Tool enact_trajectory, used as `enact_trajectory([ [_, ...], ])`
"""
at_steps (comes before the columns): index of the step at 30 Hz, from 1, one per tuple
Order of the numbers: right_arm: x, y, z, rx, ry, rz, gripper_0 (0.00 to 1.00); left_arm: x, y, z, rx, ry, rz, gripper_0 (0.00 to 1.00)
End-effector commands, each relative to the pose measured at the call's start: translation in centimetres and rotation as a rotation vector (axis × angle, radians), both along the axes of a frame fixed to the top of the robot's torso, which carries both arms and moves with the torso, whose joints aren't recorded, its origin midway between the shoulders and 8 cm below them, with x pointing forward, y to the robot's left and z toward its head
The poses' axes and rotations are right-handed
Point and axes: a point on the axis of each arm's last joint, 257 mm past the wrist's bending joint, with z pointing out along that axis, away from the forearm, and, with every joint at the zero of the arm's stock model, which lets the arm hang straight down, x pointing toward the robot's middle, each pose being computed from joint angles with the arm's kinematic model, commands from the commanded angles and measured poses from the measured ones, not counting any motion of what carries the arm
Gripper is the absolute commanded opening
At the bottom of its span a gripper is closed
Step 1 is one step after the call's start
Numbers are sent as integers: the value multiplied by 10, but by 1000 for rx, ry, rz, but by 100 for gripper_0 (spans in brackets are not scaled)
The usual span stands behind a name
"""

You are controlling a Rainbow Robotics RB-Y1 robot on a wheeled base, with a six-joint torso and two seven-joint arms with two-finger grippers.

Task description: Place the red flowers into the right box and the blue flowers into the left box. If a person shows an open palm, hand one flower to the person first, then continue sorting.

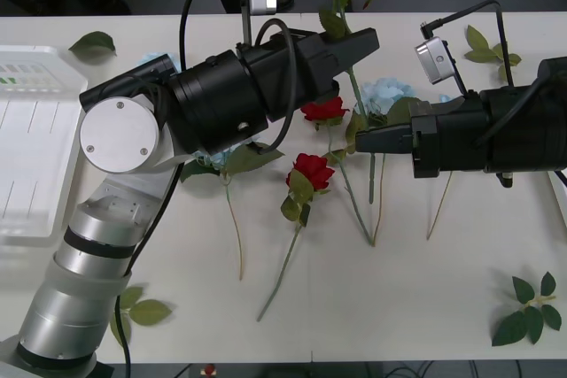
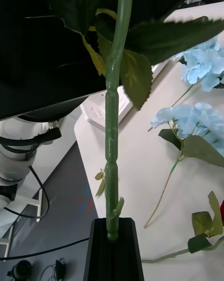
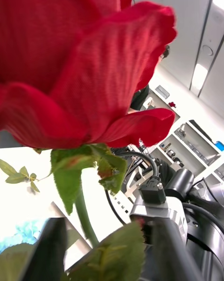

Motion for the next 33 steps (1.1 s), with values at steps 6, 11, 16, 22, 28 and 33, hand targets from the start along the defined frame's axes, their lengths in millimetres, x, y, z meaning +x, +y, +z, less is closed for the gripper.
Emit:
enact_trajectory([
  [6,4,0,25,24,-33,-5,0,-4,47,-19,125,7,-35,100],
  [11,15,-38,24,-59,-54,-65,0,-3,100,-47,277,37,-35,100],
  [16,25,-98,17,-197,-30,-176,0,6,164,-82,482,98,30,100],
  [22,31,-180,-2,-369,79,-378,0,23,246,-139,758,267,191,100],
  [28,41,-274,-31,-579,197,-675,0,50,328,-186,1008,374,454,100],
  [33,36,-345,-51,-713,322,-900,0,69,368,-211,1066,436,602,100],
])
